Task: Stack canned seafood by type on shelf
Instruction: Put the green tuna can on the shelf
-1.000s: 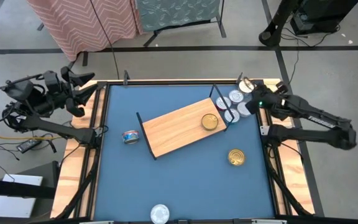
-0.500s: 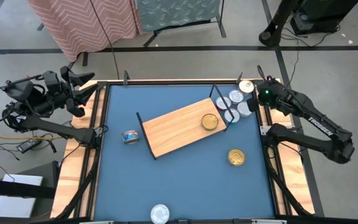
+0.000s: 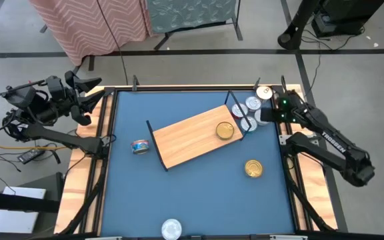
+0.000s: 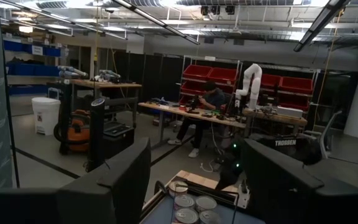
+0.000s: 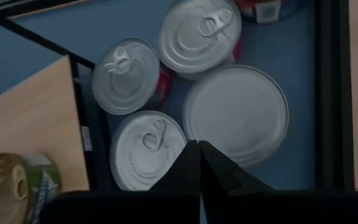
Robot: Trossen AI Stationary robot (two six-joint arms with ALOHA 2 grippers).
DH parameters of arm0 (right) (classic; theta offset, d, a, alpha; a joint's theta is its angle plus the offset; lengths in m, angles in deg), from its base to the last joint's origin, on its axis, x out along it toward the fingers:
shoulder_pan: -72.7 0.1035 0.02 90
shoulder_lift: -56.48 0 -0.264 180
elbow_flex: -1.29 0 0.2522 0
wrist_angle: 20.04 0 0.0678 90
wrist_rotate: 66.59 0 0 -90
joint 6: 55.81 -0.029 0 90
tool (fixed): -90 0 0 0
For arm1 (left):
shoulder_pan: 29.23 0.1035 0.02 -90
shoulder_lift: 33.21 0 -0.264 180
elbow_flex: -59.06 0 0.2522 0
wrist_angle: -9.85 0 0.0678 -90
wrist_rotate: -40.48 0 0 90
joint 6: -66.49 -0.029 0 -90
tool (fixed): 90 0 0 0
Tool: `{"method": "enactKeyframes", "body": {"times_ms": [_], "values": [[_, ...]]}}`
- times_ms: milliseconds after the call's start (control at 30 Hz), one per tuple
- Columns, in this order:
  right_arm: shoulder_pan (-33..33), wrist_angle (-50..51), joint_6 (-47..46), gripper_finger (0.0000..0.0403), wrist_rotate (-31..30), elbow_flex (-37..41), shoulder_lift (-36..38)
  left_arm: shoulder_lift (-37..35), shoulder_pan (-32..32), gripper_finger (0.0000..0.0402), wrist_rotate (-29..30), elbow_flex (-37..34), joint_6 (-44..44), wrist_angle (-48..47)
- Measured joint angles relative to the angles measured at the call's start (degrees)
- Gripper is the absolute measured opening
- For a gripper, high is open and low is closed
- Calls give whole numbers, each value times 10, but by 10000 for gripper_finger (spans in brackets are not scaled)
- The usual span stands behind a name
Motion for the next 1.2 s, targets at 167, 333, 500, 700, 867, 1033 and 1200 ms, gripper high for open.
{"method": "enactKeyframes", "body": {"times_ms": [167, 333, 500, 700, 867, 1033, 1200], "values": [[4, 21, -23, 5, -9, 26, 20, 0, 0, 252, 0, 0, 0, 0], [4, 36, -31, 4, -7, 39, 21, 0, 0, 252, -1, 0, 0, 0], [3, 36, -45, 4, 14, 39, 21, 0, 0, 252, -1, 0, 0, 0], [-1, -29, -67, 4, 77, 39, 21, 0, 0, 252, -1, 0, 0, 0], [-1, -89, -88, 4, 26, 39, 18, 0, 0, 252, -21, 0, 1, 0], [-1, -55, -60, 4, -18, 40, -13, 0, 0, 252, -42, 0, 4, 0], [0, -80, -61, 4, -10, 79, -46, 0, 0, 252, -42, 0, 4, 1]]}}
